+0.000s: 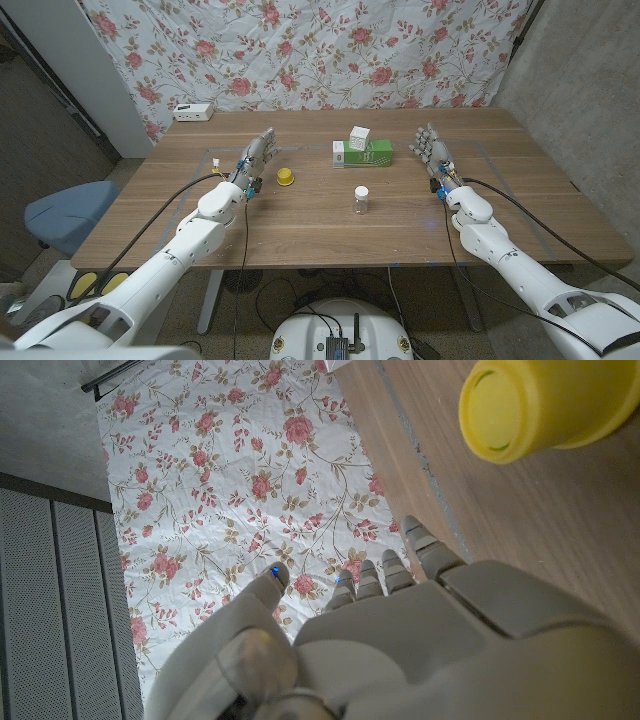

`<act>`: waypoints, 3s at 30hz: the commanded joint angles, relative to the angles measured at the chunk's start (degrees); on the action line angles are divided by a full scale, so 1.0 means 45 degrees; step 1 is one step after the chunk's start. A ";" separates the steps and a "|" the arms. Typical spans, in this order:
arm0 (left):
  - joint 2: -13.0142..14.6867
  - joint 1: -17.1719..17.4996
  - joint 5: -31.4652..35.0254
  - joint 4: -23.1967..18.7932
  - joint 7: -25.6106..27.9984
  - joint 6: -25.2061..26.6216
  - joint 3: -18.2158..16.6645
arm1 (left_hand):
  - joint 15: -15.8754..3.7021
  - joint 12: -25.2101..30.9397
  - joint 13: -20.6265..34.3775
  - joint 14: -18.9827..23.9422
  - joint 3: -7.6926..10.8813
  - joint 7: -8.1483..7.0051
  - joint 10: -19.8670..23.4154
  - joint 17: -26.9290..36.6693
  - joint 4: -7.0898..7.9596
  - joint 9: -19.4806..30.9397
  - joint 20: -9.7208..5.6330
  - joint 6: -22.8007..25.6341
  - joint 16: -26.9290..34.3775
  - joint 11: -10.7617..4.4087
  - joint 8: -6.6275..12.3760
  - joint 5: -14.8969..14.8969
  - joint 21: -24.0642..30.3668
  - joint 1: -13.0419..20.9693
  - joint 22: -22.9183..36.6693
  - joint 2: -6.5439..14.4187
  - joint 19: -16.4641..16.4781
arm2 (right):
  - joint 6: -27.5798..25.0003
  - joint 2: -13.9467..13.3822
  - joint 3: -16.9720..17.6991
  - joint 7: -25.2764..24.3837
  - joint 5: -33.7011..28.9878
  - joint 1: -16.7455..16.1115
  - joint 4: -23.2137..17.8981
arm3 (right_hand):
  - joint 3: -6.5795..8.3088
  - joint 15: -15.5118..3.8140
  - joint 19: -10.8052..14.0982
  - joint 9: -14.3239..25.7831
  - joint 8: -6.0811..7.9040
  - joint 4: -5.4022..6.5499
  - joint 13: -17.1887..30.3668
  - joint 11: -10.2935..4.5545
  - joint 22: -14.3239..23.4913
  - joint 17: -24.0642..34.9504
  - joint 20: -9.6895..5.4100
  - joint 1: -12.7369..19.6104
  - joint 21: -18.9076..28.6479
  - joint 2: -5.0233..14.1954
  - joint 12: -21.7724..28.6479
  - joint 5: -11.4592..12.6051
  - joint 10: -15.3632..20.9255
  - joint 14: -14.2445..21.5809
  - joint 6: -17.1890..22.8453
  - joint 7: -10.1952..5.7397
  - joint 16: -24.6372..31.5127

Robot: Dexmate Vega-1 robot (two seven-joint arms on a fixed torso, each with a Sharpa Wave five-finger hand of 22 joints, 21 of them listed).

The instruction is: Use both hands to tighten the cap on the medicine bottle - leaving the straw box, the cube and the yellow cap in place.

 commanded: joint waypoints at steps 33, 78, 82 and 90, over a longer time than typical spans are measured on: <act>0.0614 0.1637 0.2922 -0.3728 0.2337 0.0772 0.0516 | -0.0917 0.0130 0.0017 0.0476 -0.0542 -0.0936 0.0495 0.0047 -0.2094 0.0040 0.0011 0.0371 0.0092 -0.0887 0.0074 0.0221 -0.0048 0.1321 -0.0003 -0.1978 -0.0058 | 0.0356 -0.0572 0.0289 -0.0097 -0.0038 -0.0568 -0.0230 | -0.0122 -0.0359 -0.0016 0.0026 0.0092 -0.0362 0.0015 -0.0035 0.0062 -0.0130 -0.0636 0.0204 0.0056 -0.0499 0.0132 0.0243 -0.0087 0.0003 -0.0199 -0.0041 0.0058; 0.1022 0.0831 0.2778 -0.4176 -0.0176 0.1662 0.1803 | -0.1323 0.0146 0.0026 0.0780 -0.0979 -0.1847 0.0829 0.0056 -0.3400 0.0060 0.0579 0.0146 0.0129 -0.1345 0.0119 0.0982 -0.0035 0.4178 0.0009 -0.3168 -0.0608 | 0.0683 -0.0537 0.0629 -0.0917 -0.0116 -0.0977 -0.0346 | -0.0196 -0.0268 -0.0079 0.0020 0.0144 -0.0472 0.0017 0.0076 0.0064 -0.0168 -0.0563 0.0200 0.0068 -0.0588 0.0168 0.0383 0.0000 0.0068 -0.0089 -0.0084 0.0093; 0.1206 0.0837 0.2712 -0.4336 -0.0366 0.1806 0.1807 | -0.1321 0.0137 0.0026 0.0788 -0.1006 -0.1858 0.0835 0.0056 -0.3399 0.0061 0.0513 0.0095 0.0120 -0.1352 0.0107 0.1022 -0.0028 0.4373 0.0009 -0.3188 -0.0598 | 0.0672 -0.0549 0.0628 -0.0892 -0.0119 -0.0941 -0.0321 | -0.0198 -0.0287 -0.0039 0.0020 0.0143 -0.0486 0.0018 0.0078 0.0064 -0.0172 -0.0614 0.0210 0.0085 -0.0591 0.0171 0.0396 0.0005 0.0070 -0.0094 -0.0094 0.0093; 0.1530 0.0922 0.2941 -0.4657 -0.0387 0.1948 0.1820 | -0.1310 0.0119 0.0027 0.0828 -0.1077 -0.1865 0.0836 0.0055 -0.3396 0.0063 0.0509 -0.0026 0.0115 -0.1356 0.0083 0.1090 -0.0021 0.4701 0.0009 -0.3256 -0.0584 | 0.0695 -0.0553 0.0643 -0.0993 -0.0187 -0.0882 -0.0311 | -0.0197 -0.0268 -0.0009 0.0020 0.0139 -0.0511 0.0020 0.0100 0.0063 -0.0176 -0.0629 0.0231 0.0095 -0.0587 0.0173 0.0423 0.0008 0.0073 -0.0110 -0.0093 0.0094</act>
